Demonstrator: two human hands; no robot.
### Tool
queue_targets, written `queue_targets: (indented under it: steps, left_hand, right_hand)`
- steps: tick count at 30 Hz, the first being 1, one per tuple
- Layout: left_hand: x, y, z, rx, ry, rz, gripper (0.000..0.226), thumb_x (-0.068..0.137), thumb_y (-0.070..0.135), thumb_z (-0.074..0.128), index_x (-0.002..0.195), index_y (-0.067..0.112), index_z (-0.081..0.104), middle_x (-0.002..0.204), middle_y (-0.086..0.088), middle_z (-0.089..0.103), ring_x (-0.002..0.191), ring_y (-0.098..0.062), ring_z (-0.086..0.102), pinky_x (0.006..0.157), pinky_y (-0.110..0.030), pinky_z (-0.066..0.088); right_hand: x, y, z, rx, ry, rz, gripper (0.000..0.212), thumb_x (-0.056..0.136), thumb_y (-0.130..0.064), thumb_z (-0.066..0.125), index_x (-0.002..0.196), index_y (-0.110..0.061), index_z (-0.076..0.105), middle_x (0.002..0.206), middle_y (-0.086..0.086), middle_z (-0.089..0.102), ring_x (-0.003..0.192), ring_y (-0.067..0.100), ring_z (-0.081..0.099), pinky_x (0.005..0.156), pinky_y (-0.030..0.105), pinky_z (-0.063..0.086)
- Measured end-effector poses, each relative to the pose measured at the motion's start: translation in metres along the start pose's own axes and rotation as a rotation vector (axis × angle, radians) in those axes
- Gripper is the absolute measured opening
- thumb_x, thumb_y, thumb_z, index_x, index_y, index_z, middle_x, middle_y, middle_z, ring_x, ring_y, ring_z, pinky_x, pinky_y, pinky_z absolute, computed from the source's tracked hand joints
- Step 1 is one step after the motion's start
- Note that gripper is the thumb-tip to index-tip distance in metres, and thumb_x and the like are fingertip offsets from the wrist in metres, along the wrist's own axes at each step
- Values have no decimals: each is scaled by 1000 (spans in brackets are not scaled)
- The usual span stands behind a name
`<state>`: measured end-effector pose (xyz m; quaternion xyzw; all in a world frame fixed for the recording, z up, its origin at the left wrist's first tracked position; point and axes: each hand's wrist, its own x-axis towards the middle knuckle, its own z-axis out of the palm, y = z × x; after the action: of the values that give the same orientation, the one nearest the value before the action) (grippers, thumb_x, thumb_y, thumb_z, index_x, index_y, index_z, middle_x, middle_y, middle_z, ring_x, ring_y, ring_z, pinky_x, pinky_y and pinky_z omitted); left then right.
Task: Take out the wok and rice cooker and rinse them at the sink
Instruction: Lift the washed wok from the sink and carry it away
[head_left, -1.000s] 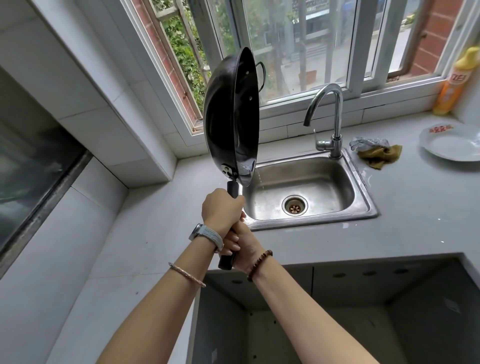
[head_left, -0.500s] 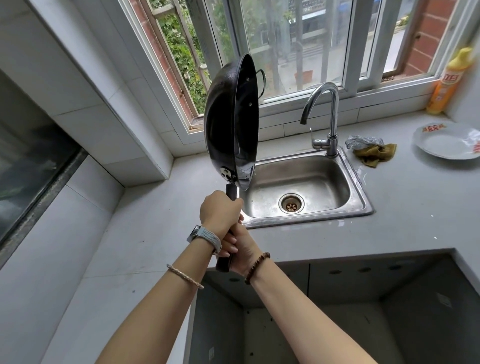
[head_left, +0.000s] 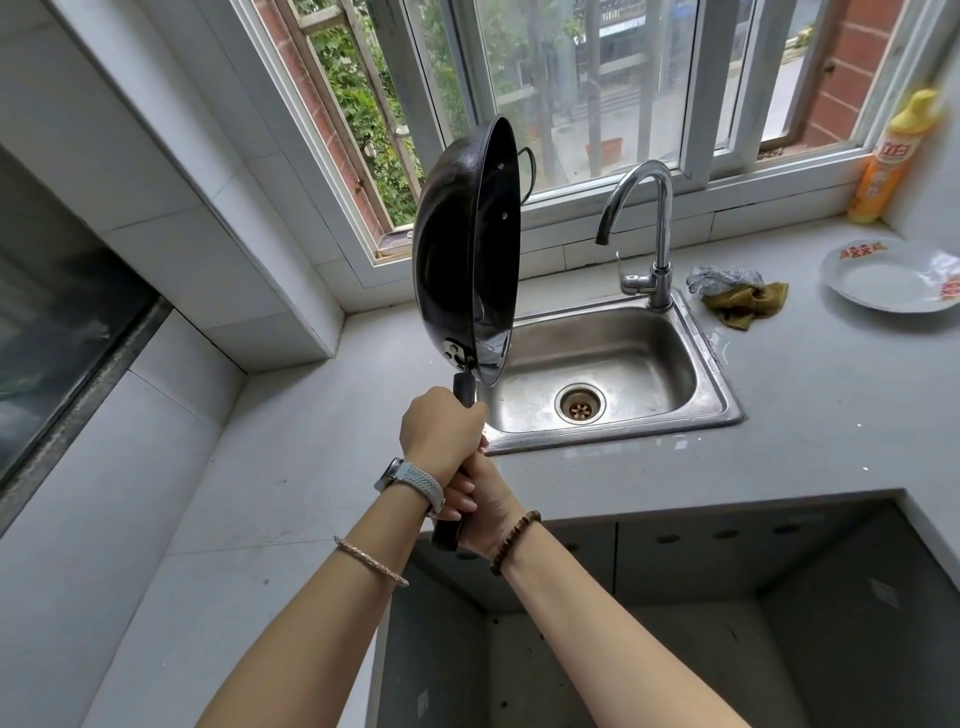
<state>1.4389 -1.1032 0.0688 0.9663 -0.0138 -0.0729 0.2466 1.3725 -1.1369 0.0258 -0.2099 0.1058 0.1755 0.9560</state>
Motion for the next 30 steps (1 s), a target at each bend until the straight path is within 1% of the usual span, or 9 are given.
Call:
queue_targets:
  steps: [4,11,18,20,22,24,26,28,30]
  left_hand:
    - [-1,0,0,17,-2,0,30,84,24,50,70,8,71,54,2,67,58,-10,62,50,-22,40]
    - [-1,0,5,16,-21,-21,29,83,25,50,71,8,71,57,2,69,59,-11,63,50,-22,39]
    - [-2,2,4,-16,-34,-19,31,82,24,50,71,5,72,57,2,70,60,-11,63,50,-23,40]
    - [-3,2,4,-64,-62,-28,33,82,24,50,71,3,72,60,0,71,68,-15,67,54,-24,44]
    - [-2,2,7,-145,-112,-52,32,82,25,51,69,4,71,63,-3,72,74,-19,69,64,-27,50]
    - [-2,3,12,-241,-166,-81,31,77,30,52,63,7,69,65,-6,73,78,-25,70,77,-34,55]
    - [-2,2,20,-331,-197,-102,33,70,35,52,62,7,68,65,-8,73,79,-30,71,83,-41,55]
    - [-4,3,26,-443,-216,-150,29,76,32,56,60,9,64,59,-5,70,71,-29,70,77,-36,56]
    - [-7,6,31,-571,-206,-205,28,85,23,59,61,9,61,53,-1,65,58,-19,64,62,-25,50]
  right_hand:
    - [-1,1,0,3,15,-11,68,100,-21,35,32,-20,40,28,-8,27,21,4,27,28,12,21]
    - [-3,0,-4,7,27,-1,67,100,-18,37,33,-21,43,29,-7,27,22,5,27,29,13,21]
    - [-7,-5,-4,-43,-7,29,62,98,-17,36,37,-19,36,30,-7,28,22,5,27,29,14,24]
    - [-8,-7,-5,-64,15,26,51,98,-14,38,47,-18,38,32,-7,28,24,4,26,29,14,25]
    - [-9,-9,-8,-104,50,10,37,98,-13,41,61,-18,37,35,-6,28,26,3,26,30,14,26]
    - [-13,-15,-11,-176,79,6,28,97,-11,43,71,-19,37,38,-5,27,27,4,26,32,14,27]
    - [-18,-21,-15,-259,117,15,24,97,-9,43,78,-23,36,41,-4,27,29,5,27,34,14,27]
    - [-24,-29,-19,-371,155,15,21,95,-5,42,86,-23,36,42,-3,30,30,6,28,36,15,29]
    - [-28,-37,-22,-509,173,3,18,91,0,41,95,-18,39,44,0,33,31,8,30,36,17,33]
